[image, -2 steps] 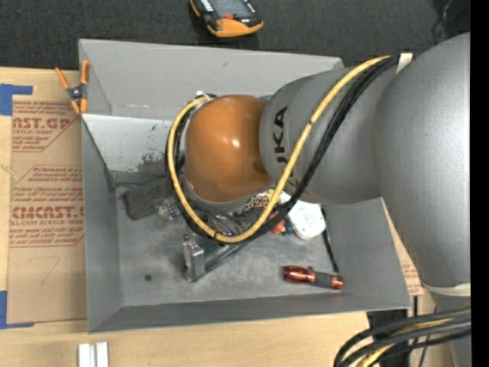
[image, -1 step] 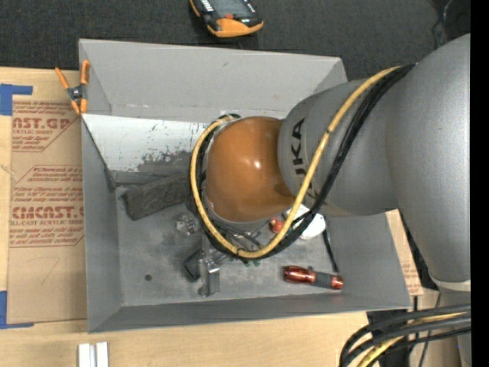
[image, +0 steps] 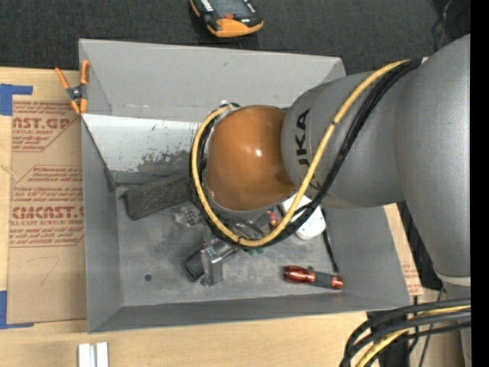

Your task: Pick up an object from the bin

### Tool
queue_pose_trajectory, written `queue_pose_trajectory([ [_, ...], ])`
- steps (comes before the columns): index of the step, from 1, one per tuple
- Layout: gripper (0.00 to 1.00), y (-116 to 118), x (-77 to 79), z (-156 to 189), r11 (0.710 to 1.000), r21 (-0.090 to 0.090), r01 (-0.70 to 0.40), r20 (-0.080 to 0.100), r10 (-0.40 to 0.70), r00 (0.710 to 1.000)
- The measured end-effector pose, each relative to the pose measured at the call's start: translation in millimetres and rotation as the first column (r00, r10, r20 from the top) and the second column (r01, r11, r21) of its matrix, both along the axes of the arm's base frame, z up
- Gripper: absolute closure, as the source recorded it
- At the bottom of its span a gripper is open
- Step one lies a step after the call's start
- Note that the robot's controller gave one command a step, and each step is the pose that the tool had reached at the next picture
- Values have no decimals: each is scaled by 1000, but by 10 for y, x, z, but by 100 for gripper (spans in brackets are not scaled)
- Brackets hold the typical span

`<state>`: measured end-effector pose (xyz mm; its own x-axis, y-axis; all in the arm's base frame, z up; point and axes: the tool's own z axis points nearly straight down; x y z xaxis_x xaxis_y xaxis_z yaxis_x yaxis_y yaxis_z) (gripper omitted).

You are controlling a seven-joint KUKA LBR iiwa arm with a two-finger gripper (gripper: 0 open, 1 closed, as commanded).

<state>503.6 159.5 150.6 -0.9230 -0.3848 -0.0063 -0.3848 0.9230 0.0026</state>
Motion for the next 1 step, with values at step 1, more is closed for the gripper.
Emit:
queue_pose_trajectory([
  [1, 0, -386, -118, -420, 991, -2, -133, -8, 133, 991],
])
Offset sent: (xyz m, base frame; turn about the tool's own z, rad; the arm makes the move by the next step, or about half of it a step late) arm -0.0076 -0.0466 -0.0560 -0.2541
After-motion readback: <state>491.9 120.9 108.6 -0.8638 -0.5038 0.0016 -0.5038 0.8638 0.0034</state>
